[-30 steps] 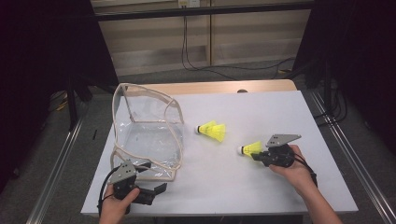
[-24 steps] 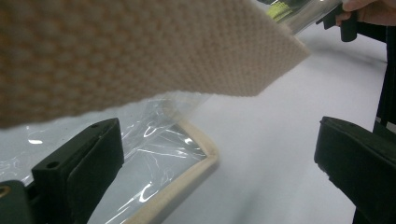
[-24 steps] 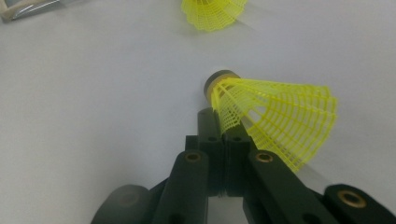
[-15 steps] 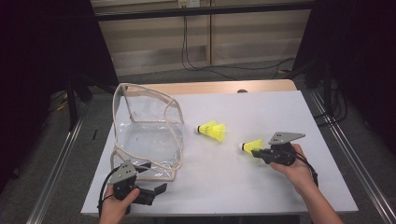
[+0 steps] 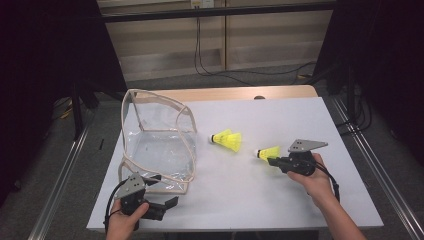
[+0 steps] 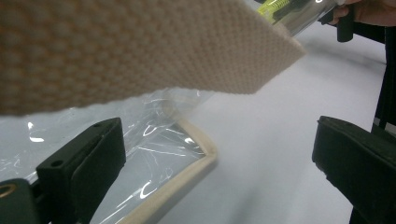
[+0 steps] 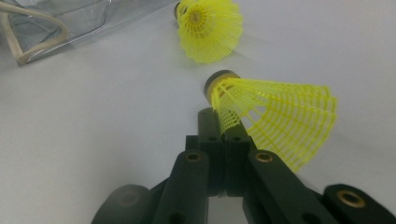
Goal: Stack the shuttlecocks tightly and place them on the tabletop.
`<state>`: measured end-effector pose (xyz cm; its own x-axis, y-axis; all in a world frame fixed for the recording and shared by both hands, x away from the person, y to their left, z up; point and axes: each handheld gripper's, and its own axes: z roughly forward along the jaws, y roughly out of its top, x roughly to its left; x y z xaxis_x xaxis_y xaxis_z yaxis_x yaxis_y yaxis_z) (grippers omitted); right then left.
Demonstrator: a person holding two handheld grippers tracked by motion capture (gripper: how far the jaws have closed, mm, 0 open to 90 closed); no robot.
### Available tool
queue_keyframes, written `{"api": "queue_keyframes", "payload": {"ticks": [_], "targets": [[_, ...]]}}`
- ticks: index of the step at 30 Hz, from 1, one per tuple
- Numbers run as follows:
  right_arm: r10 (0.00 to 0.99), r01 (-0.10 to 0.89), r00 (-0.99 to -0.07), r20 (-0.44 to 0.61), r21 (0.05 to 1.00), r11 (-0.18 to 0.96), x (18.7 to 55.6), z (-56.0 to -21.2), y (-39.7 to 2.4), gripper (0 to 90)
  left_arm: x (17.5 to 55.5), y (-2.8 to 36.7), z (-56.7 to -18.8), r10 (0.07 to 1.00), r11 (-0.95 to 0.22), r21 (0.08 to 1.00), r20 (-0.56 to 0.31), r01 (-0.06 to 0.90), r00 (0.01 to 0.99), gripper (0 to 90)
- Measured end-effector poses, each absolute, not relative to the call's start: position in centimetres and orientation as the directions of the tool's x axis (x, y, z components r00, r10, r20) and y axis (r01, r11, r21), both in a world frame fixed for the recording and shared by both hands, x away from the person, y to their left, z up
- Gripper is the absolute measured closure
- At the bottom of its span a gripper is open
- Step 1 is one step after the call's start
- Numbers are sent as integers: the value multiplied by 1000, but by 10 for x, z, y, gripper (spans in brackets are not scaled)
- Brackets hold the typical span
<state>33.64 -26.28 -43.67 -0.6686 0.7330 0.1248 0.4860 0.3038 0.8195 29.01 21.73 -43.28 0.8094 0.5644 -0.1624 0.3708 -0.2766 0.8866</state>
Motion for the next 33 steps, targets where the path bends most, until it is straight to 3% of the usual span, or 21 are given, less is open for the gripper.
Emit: {"api": "queue_keyframes", "payload": {"ticks": [33], "targets": [[756, 480, -638, 150, 844, 238, 343, -433, -252, 899, 290, 217, -433, 561, -276, 888, -163, 369, 812, 23]]}}
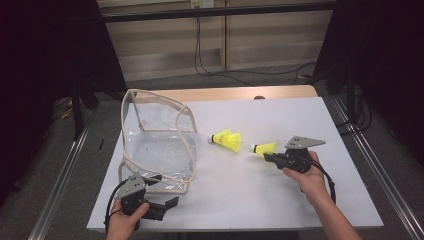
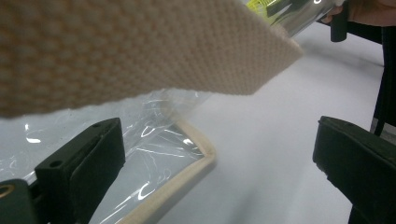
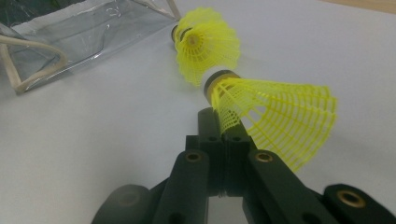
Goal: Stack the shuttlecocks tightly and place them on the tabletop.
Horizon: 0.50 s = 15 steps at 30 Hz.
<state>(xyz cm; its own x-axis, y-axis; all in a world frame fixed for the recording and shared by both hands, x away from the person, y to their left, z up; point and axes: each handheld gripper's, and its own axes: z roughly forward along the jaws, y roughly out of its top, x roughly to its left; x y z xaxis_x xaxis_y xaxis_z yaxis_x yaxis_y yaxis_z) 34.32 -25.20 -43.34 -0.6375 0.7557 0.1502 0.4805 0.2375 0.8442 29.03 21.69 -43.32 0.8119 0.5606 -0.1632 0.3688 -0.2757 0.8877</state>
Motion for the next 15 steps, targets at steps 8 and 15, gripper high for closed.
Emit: {"api": "queue_keyframes", "payload": {"ticks": [8, 15], "targets": [[761, 485, -629, 158, 845, 226, 347, -434, -245, 899, 289, 216, -434, 560, -281, 886, -161, 369, 813, 24], [764, 491, -624, 165, 843, 219, 351, -435, -241, 900, 290, 217, -434, 554, -279, 886, -167, 370, 816, 25]]}}
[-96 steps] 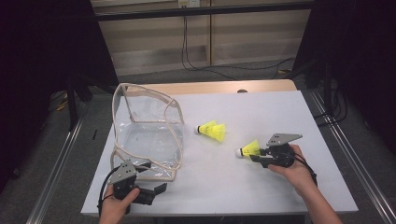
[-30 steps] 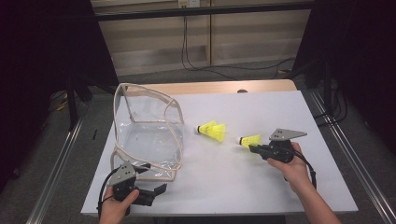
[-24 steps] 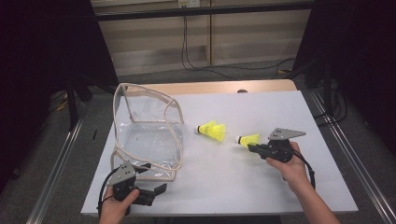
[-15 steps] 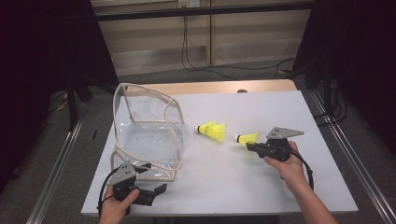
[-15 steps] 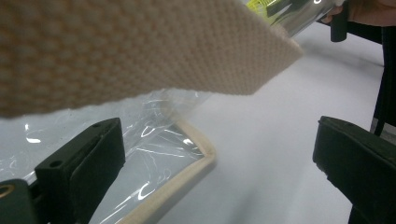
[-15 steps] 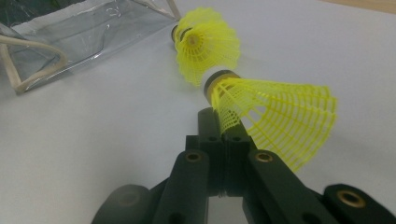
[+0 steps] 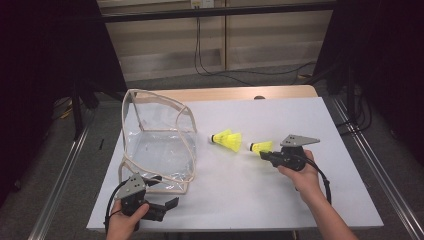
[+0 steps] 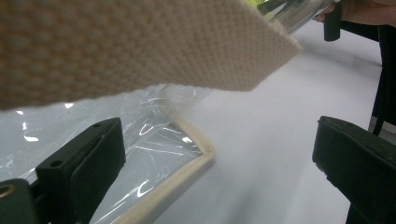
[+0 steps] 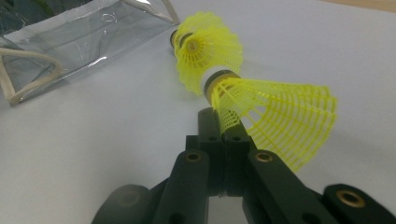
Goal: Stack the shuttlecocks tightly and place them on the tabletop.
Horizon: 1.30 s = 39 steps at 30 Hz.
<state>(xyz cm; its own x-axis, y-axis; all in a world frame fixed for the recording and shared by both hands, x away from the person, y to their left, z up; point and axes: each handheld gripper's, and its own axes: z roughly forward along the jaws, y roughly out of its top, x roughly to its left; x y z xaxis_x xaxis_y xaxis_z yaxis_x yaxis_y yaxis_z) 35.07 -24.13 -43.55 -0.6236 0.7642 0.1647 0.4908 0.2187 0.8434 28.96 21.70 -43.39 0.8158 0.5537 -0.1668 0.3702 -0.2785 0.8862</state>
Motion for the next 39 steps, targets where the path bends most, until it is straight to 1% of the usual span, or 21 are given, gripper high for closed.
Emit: {"api": "queue_keyframes", "payload": {"ticks": [19, 39], "targets": [[762, 485, -626, 168, 848, 212, 357, -437, -231, 900, 289, 217, -435, 554, -283, 884, -166, 372, 816, 26], [769, 495, -621, 149, 836, 238, 365, -441, -226, 898, 290, 217, -435, 556, -279, 884, -170, 376, 814, 27]]}}
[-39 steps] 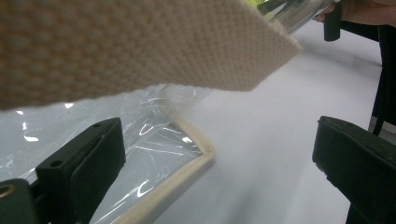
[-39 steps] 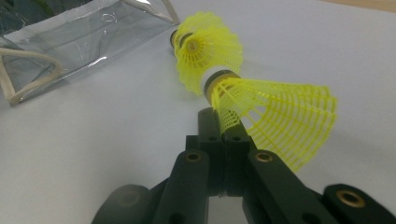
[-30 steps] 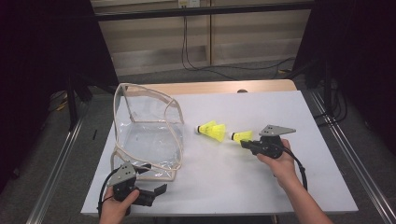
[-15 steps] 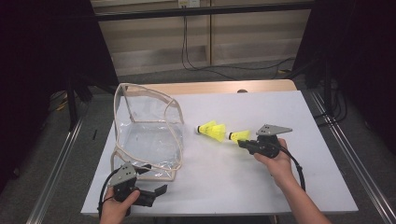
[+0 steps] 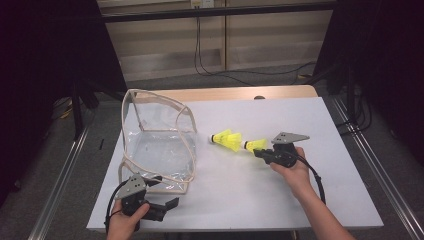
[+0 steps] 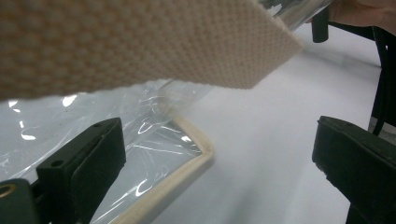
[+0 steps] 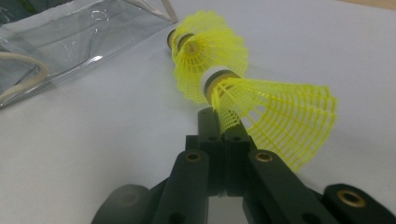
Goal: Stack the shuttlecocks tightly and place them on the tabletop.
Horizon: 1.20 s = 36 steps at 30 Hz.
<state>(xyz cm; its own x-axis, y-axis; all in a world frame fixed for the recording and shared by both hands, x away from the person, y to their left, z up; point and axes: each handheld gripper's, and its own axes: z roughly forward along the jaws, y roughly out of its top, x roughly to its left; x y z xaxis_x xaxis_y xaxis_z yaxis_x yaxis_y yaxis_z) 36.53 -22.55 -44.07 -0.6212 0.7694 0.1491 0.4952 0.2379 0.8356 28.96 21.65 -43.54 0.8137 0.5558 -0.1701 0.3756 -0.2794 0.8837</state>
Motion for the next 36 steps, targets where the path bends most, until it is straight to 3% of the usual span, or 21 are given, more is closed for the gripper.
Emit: {"api": "queue_keyframes", "payload": {"ticks": [36], "targets": [[782, 528, -592, 194, 826, 195, 383, -444, -216, 897, 291, 217, -435, 558, -271, 885, -176, 378, 811, 27]]}}
